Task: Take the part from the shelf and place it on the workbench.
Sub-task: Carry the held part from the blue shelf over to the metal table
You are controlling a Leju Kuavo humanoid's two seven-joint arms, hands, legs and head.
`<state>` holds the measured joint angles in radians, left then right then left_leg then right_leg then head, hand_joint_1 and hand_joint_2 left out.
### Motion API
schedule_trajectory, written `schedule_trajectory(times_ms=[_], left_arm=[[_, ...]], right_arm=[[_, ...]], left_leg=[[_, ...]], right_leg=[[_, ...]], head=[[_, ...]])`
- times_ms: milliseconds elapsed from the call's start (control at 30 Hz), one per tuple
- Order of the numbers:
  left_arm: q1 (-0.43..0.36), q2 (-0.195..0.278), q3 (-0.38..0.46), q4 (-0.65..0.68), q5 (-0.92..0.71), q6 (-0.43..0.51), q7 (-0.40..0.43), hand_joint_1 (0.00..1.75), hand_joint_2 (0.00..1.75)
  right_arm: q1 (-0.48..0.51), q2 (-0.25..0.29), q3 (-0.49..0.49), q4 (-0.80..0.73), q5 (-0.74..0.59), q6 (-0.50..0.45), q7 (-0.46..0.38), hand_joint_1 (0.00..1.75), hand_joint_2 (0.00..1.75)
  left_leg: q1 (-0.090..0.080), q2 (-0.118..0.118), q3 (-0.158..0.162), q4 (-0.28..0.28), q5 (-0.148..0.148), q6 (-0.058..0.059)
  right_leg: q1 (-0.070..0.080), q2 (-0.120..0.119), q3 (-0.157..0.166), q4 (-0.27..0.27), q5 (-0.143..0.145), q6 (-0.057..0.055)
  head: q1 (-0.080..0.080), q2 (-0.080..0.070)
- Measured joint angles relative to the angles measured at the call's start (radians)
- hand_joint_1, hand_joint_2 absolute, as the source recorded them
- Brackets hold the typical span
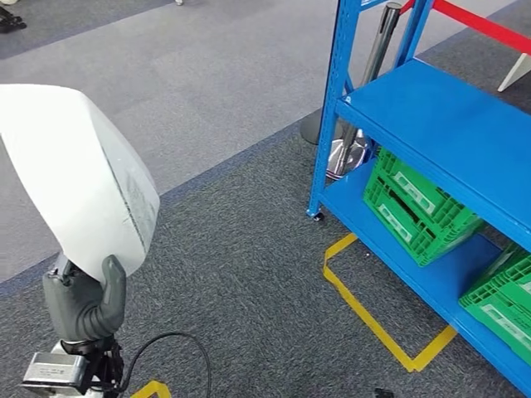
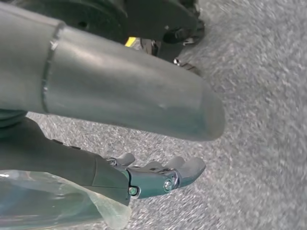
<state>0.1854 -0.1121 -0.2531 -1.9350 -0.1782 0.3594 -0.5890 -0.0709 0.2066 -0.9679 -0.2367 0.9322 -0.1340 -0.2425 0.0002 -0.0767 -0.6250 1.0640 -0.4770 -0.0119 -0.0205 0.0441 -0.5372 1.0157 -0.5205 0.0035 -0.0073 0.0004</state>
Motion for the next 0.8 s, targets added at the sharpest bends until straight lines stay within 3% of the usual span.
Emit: schedule_trajectory(times_ms=[67, 133, 167, 233, 300, 367, 433, 500, 567, 633, 667, 700, 767, 800], left_arm=[[0.012, 0.001, 0.000, -0.002, 0.010, -0.001, -0.007, 1.75, 1.75], [0.035, 0.001, 0.001, -0.007, 0.024, -0.005, -0.013, 1.75, 1.75], [0.046, 0.000, 0.003, -0.009, 0.031, -0.007, -0.015, 1.75, 1.75], [0.062, -0.004, 0.004, -0.010, 0.038, -0.009, -0.016, 1.75, 1.75], [0.070, -0.013, 0.005, -0.010, 0.034, -0.003, -0.016, 1.75, 1.75], [0.074, -0.021, 0.005, -0.012, 0.023, 0.012, -0.018, 1.75, 1.75], [0.081, -0.025, 0.006, -0.015, 0.017, 0.026, -0.018, 1.75, 1.75], [0.086, -0.027, 0.007, -0.020, 0.017, 0.030, -0.014, 1.75, 1.75], [0.086, -0.031, 0.008, -0.023, 0.015, 0.025, -0.006, 1.75, 1.75], [0.086, -0.033, 0.009, -0.023, 0.011, 0.016, 0.002, 1.75, 1.75], [0.087, -0.034, 0.009, -0.023, 0.007, 0.012, 0.003, 1.75, 1.75], [0.086, -0.034, 0.010, -0.023, 0.003, 0.008, 0.005, 1.75, 1.75], [0.084, -0.034, 0.010, -0.023, -0.003, 0.001, 0.009, 1.75, 1.75], [0.082, -0.034, 0.010, -0.023, -0.005, -0.001, 0.011, 1.75, 1.75]], right_arm=[[0.011, 0.000, 0.001, 0.000, 0.014, -0.007, 0.006, 0.00, 0.00], [0.022, 0.000, 0.003, 0.000, 0.029, -0.017, 0.016, 0.00, 0.00], [0.025, 0.000, 0.004, 0.000, 0.037, -0.022, 0.023, 0.00, 0.00], [0.029, 0.000, 0.006, -0.001, 0.049, -0.030, 0.041, 0.00, 0.00], [0.037, 0.000, 0.006, -0.003, 0.059, -0.033, 0.060, 0.00, 0.00], [0.047, 0.001, 0.006, -0.008, 0.068, -0.030, 0.070, 0.00, 0.00], [0.054, 0.006, 0.006, -0.015, 0.075, -0.027, 0.067, 0.00, 0.00], [0.055, 0.015, 0.006, -0.023, 0.081, -0.023, 0.053, 0.00, 0.00], [0.057, 0.022, 0.006, -0.027, 0.087, -0.020, 0.034, 0.00, 0.00], [0.062, 0.026, 0.006, -0.028, 0.094, -0.017, 0.019, 0.00, 0.00], [0.064, 0.027, 0.006, -0.029, 0.096, -0.017, 0.014, 0.00, 0.00], [0.065, 0.027, 0.006, -0.030, 0.097, -0.016, 0.010, 0.00, 0.00], [0.065, 0.027, 0.005, -0.032, 0.096, -0.016, 0.005, 0.00, 0.00], [0.065, 0.027, 0.004, -0.032, 0.096, -0.016, 0.004, 0.00, 0.00]], left_leg=[[-0.001, 0.052, -0.048, 0.111, -0.062, -0.007], [0.002, 0.062, -0.096, 0.223, -0.105, -0.012], [0.003, 0.064, -0.100, 0.236, -0.101, -0.012], [0.003, 0.078, -0.052, 0.149, -0.045, -0.007], [-0.006, 0.121, 0.017, 0.018, 0.001, 0.003], [-0.016, 0.146, 0.041, -0.035, 0.006, 0.013], [-0.016, 0.128, 0.041, -0.042, 0.007, 0.022], [-0.011, 0.107, 0.045, -0.053, 0.013, 0.034], [-0.007, 0.086, 0.047, -0.058, 0.016, 0.041], [-0.007, 0.062, 0.047, -0.057, 0.016, 0.044], [-0.006, 0.048, 0.048, -0.057, 0.016, 0.044], [-0.005, 0.033, 0.049, -0.055, 0.016, 0.043], [-0.001, 0.005, 0.050, -0.049, 0.013, 0.038], [0.000, -0.005, 0.048, -0.044, 0.010, 0.033]], right_leg=[[0.002, -0.031, 0.002, -0.001, -0.002, -0.008], [0.005, -0.063, 0.003, -0.001, -0.005, -0.012], [0.006, -0.078, 0.004, -0.001, -0.007, -0.012], [0.008, -0.105, 0.009, -0.001, -0.012, -0.011], [0.012, -0.128, 0.016, 0.000, -0.019, -0.006], [0.016, -0.149, 0.020, -0.001, -0.025, 0.004], [0.016, -0.165, 0.023, -0.002, -0.031, 0.013], [0.012, -0.128, 0.012, 0.028, -0.055, 0.021], [0.010, -0.070, -0.038, 0.135, -0.111, 0.025], [0.009, -0.050, -0.102, 0.256, -0.154, 0.028], [0.009, -0.048, -0.118, 0.278, -0.149, 0.029], [0.007, -0.045, -0.116, 0.261, -0.124, 0.031], [0.001, -0.024, -0.070, 0.147, -0.047, 0.036], [-0.004, 0.001, -0.046, 0.092, -0.023, 0.039]], head=[[-0.005, 0.000], [-0.005, 0.000], [-0.005, 0.000], [-0.005, 0.000], [-0.005, 0.000], [-0.004, 0.000], [-0.004, 0.000], [-0.001, 0.000], [0.004, 0.000], [0.005, 0.000], [0.005, 0.000], [0.005, 0.000], [0.006, 0.000], [0.006, 0.000]])
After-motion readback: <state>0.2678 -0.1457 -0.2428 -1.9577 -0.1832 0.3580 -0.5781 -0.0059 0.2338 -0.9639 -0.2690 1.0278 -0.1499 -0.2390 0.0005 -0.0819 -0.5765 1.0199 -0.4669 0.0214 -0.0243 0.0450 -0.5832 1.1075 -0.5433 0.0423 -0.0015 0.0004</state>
